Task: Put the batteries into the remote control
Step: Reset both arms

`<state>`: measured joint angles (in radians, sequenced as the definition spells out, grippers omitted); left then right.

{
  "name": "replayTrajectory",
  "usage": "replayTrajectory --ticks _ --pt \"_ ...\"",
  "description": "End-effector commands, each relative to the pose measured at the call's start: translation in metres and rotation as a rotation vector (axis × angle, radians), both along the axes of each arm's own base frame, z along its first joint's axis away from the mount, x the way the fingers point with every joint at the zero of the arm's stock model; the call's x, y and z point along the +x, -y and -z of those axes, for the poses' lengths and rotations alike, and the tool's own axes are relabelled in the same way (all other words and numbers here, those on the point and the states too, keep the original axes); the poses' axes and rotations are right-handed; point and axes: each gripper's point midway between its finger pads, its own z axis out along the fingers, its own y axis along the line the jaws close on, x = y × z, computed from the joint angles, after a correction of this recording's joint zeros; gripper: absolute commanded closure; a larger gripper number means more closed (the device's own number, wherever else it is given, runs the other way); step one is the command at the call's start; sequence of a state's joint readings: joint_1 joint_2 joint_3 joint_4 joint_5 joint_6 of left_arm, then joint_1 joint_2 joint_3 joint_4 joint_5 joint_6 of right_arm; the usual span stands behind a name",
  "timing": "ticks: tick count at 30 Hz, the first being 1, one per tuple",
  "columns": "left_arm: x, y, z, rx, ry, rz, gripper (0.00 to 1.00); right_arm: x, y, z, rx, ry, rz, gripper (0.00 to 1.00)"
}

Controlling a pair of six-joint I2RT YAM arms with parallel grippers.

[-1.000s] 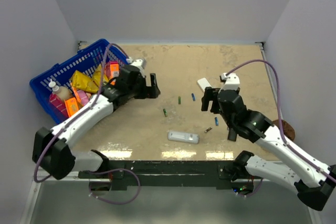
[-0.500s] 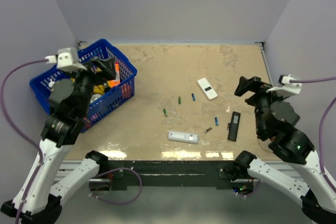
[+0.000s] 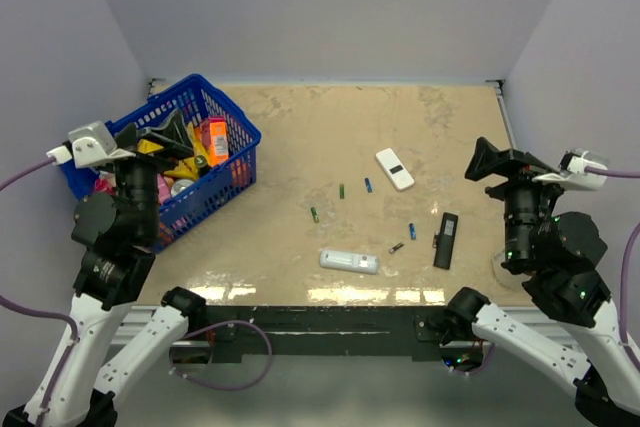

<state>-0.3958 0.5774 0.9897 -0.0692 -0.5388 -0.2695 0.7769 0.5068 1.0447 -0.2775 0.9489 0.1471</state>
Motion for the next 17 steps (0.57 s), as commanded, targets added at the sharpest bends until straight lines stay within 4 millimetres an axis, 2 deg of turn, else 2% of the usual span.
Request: replayTrajectory --ticks 1,5,17 --pt "0.006 0.002 0.0 -0.029 0.004 -0.002 0.0 0.0 0.001 -0.014 -0.011 0.034 -0.001 0.02" --pt "0.013 0.014 0.011 -0.038 -0.014 0.05 0.0 0.002 0.0 -0.012 -0.03 0.012 0.009 0.02" --pt "0.016 0.013 0.02 -0.032 -0.051 0.04 0.0 0.002 0.0 -0.018 -0.033 0.043 0.004 0.02"
